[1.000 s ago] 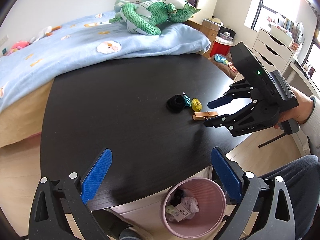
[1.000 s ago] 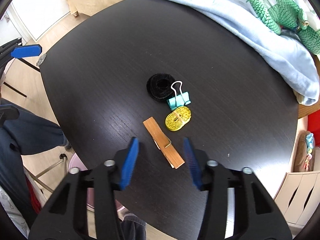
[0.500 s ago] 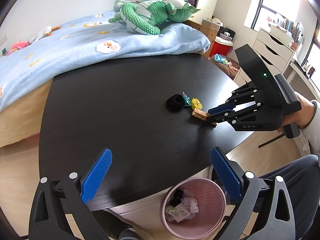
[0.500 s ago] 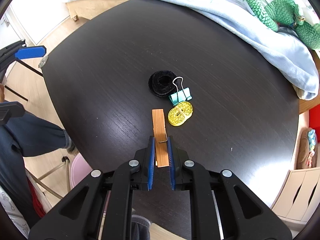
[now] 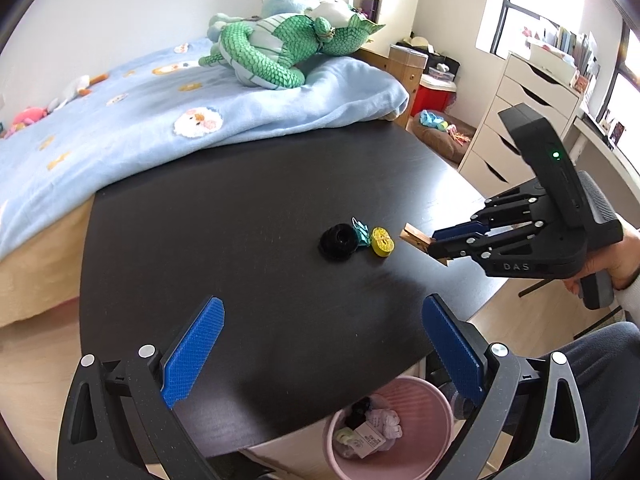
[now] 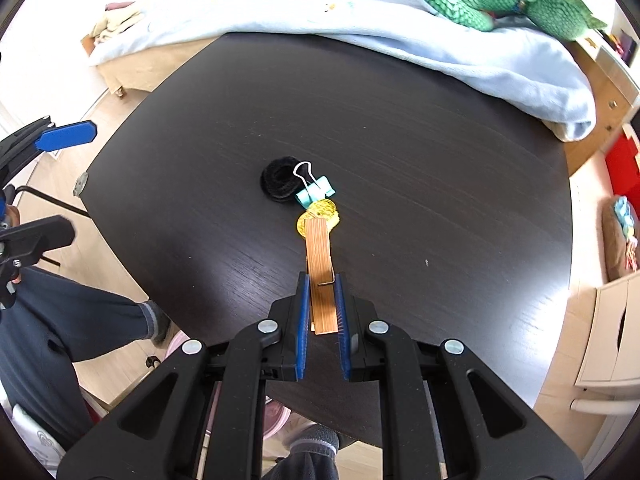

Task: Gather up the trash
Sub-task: 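Grasp the black hair tie with the left gripper while the right gripper holds the clothespin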

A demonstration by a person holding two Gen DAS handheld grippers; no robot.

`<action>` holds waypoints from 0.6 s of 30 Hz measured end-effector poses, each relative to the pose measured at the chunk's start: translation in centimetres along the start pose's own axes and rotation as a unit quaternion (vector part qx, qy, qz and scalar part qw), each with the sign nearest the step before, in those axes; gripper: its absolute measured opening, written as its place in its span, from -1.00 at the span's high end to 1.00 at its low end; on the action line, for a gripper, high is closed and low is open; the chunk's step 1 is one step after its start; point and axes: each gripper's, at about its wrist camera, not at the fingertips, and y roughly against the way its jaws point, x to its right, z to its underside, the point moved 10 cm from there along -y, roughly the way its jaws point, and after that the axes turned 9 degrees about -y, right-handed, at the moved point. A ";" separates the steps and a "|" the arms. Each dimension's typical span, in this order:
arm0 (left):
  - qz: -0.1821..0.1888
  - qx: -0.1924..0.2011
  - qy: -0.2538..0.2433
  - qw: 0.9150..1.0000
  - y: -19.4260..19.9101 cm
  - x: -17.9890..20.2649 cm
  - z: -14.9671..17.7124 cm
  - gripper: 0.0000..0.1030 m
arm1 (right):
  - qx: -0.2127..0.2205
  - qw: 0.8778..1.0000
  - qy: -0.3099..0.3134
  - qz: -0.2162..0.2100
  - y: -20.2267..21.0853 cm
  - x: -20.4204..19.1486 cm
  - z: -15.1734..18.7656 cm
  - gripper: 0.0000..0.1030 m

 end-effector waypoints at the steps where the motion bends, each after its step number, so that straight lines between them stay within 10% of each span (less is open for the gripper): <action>1: 0.000 -0.002 -0.006 1.000 -0.3 0.1 -0.3 -0.85 | 0.001 1.000 -0.003 -0.001 0.1 0.2 -0.1 0.76; 18: 0.027 -0.069 -0.079 0.994 -7.7 1.2 -3.1 -0.85 | 0.004 1.000 -0.021 -0.003 0.6 0.9 -0.2 0.76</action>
